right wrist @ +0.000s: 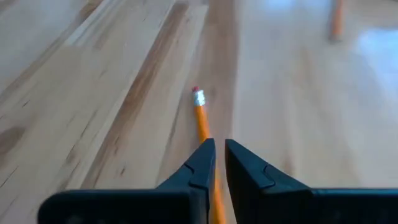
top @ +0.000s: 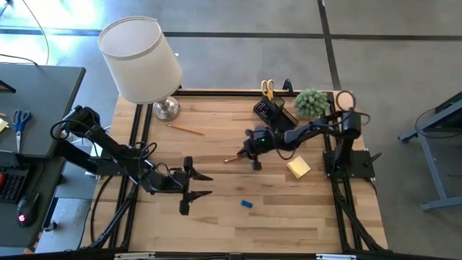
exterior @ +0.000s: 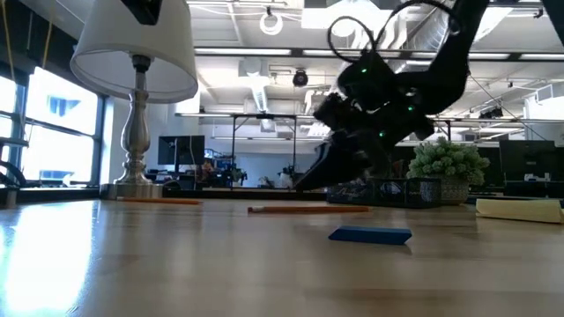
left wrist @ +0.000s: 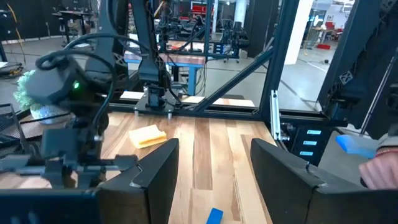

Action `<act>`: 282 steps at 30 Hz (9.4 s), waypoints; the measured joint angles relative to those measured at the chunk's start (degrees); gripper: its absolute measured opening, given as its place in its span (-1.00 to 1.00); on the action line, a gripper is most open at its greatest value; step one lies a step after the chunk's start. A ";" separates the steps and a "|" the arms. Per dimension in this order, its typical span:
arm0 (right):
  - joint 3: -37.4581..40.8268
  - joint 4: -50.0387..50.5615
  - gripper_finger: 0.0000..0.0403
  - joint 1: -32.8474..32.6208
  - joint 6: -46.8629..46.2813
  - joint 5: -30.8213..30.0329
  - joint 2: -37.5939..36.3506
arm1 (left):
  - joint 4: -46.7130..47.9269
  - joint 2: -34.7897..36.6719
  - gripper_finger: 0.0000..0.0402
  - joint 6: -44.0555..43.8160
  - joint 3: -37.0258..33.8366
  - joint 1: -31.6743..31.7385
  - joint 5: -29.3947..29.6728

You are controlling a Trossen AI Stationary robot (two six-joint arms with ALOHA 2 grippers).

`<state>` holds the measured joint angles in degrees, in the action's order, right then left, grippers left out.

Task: Pick and place office supplies into organizer
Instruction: Put the bottom orange pencil into the desk organizer

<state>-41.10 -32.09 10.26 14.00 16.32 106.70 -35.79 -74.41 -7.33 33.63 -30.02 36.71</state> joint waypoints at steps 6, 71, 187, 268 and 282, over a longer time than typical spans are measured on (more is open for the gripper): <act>7.41 -1.32 -0.84 0.29 -0.16 -3.94 -6.65 | -0.46 0.00 -0.06 0.02 0.02 0.00 -0.01; 16.83 -19.10 -0.87 -5.84 -7.08 -12.76 2.79 | -0.05 -0.02 -0.06 -0.44 0.02 0.00 1.87; 21.48 -34.62 -0.95 -23.45 7.50 -19.67 -40.71 | -16.66 -22.14 -0.06 21.93 24.15 20.65 -21.05; 21.45 -23.56 -0.46 -20.61 2.76 -20.34 -31.87 | 31.97 -12.52 -0.96 5.93 30.95 21.45 -18.64; 9.14 -13.06 -0.93 -21.92 5.04 -19.59 -19.91 | 30.80 -12.59 -0.96 5.60 30.95 21.31 -18.76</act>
<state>-31.96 -45.15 -11.66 19.04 -3.28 86.79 -4.98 -87.00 -1.74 64.58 -8.71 17.96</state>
